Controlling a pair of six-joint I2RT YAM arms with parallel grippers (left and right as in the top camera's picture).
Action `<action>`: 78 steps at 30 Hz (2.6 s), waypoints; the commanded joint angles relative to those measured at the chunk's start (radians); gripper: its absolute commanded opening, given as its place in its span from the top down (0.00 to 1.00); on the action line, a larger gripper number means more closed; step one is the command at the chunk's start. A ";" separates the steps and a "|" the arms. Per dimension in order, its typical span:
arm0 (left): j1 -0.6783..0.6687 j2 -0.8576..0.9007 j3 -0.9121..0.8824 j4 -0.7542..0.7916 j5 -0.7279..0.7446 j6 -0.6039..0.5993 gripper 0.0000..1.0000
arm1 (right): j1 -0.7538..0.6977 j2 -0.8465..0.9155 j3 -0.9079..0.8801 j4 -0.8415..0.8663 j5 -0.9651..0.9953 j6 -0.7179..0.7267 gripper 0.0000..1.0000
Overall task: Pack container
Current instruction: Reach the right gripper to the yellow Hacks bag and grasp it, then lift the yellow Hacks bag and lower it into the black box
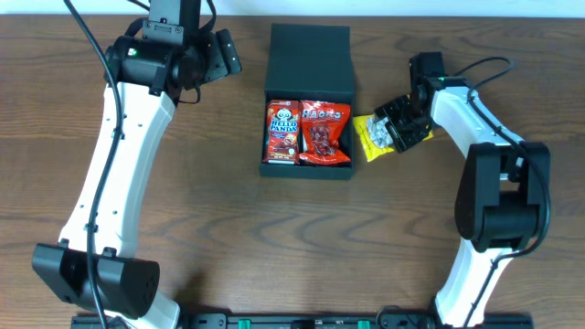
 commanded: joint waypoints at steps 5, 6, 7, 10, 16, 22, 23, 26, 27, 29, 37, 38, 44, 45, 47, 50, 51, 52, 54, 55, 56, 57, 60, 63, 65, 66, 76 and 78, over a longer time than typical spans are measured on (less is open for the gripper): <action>0.003 0.004 0.009 -0.005 -0.017 0.018 0.06 | -0.067 0.036 -0.010 -0.097 0.043 -0.070 0.35; 0.003 0.004 0.009 -0.005 -0.017 0.017 0.06 | -0.077 0.036 -0.010 -0.103 0.042 -0.082 0.35; 0.003 0.004 0.009 -0.004 -0.017 0.017 0.06 | -0.088 0.036 -0.009 -0.106 0.042 -0.096 0.35; 0.003 0.004 0.009 -0.004 -0.017 0.017 0.06 | -0.104 0.036 -0.009 -0.104 0.048 -0.106 0.41; 0.003 0.004 0.009 -0.004 -0.017 0.017 0.06 | -0.109 0.036 -0.009 -0.050 0.082 -0.175 0.60; 0.003 0.004 0.009 -0.004 -0.017 0.017 0.06 | -0.106 0.036 -0.009 -0.047 0.129 -0.192 0.96; 0.003 0.004 0.009 -0.005 -0.017 0.017 0.06 | -0.105 0.036 -0.009 -0.047 0.129 -0.193 0.98; 0.003 0.004 0.009 -0.004 -0.017 0.017 0.06 | -0.106 0.036 -0.009 -0.047 0.129 -0.207 0.98; 0.003 0.004 0.009 -0.005 -0.017 0.017 0.06 | -0.106 0.036 -0.009 -0.048 0.127 -0.215 0.98; 0.003 0.004 0.009 -0.004 -0.018 0.017 0.06 | -0.106 0.036 -0.006 -0.050 0.120 -0.238 0.99; 0.005 0.004 0.009 0.009 -0.068 0.018 0.05 | -0.085 -0.013 0.112 -0.091 0.091 -0.550 0.99; 0.006 0.004 0.009 0.008 -0.097 0.018 0.04 | -0.078 -0.024 0.134 -0.097 0.076 -0.603 0.98; 0.068 0.004 0.009 0.008 -0.146 0.016 0.02 | 0.008 -0.089 0.287 -0.213 0.058 -0.851 0.98; 0.088 0.004 0.009 0.007 -0.145 0.009 0.03 | 0.030 -0.101 0.315 -0.235 0.058 -0.876 0.98; 0.116 0.004 0.009 0.007 -0.144 0.006 0.02 | 0.060 -0.117 0.356 -0.259 0.058 -0.896 0.99; 0.152 0.004 0.009 0.004 -0.144 0.006 0.02 | 0.102 -0.145 0.415 -0.270 0.027 -0.929 0.99; 0.162 0.004 0.009 0.003 -0.144 0.006 0.02 | 0.114 -0.151 0.430 -0.272 0.016 -0.929 0.99; 0.172 0.004 0.009 0.001 -0.144 0.006 0.02 | 0.128 -0.159 0.443 -0.277 0.004 -0.929 0.99; 0.184 0.004 0.009 -0.001 -0.144 0.006 0.02 | 0.151 -0.166 0.454 -0.295 -0.015 -0.929 0.99; 0.188 0.004 0.009 -0.003 -0.144 0.006 0.02 | 0.165 -0.166 0.455 -0.314 -0.030 -0.929 0.99; 0.192 0.004 0.009 -0.005 -0.142 0.006 0.03 | 0.176 -0.166 0.455 -0.341 -0.048 -0.928 0.99; 0.193 0.004 0.009 -0.005 -0.138 0.006 0.03 | 0.184 -0.164 0.454 -0.362 -0.062 -0.925 0.99; 0.193 0.004 0.009 -0.008 -0.135 0.006 0.02 | 0.217 -0.164 0.449 -0.422 -0.064 -0.904 0.98; 0.193 0.004 0.009 -0.006 -0.135 0.006 0.02 | 0.242 -0.164 0.439 -0.443 -0.065 -0.897 0.98; 0.193 0.004 0.009 -0.003 -0.135 0.006 0.02 | 0.255 -0.163 0.423 -0.443 -0.064 -0.885 0.99; 0.193 0.004 0.009 -0.003 -0.135 0.006 0.02 | 0.260 -0.162 0.411 -0.437 -0.065 -0.874 0.99; 0.193 0.004 0.009 -0.003 -0.117 0.006 0.02 | 0.306 -0.162 0.243 -0.303 -0.066 -0.785 0.98; 0.193 0.004 0.009 -0.004 -0.110 0.006 0.02 | 0.315 -0.161 0.201 -0.267 -0.065 -0.772 0.98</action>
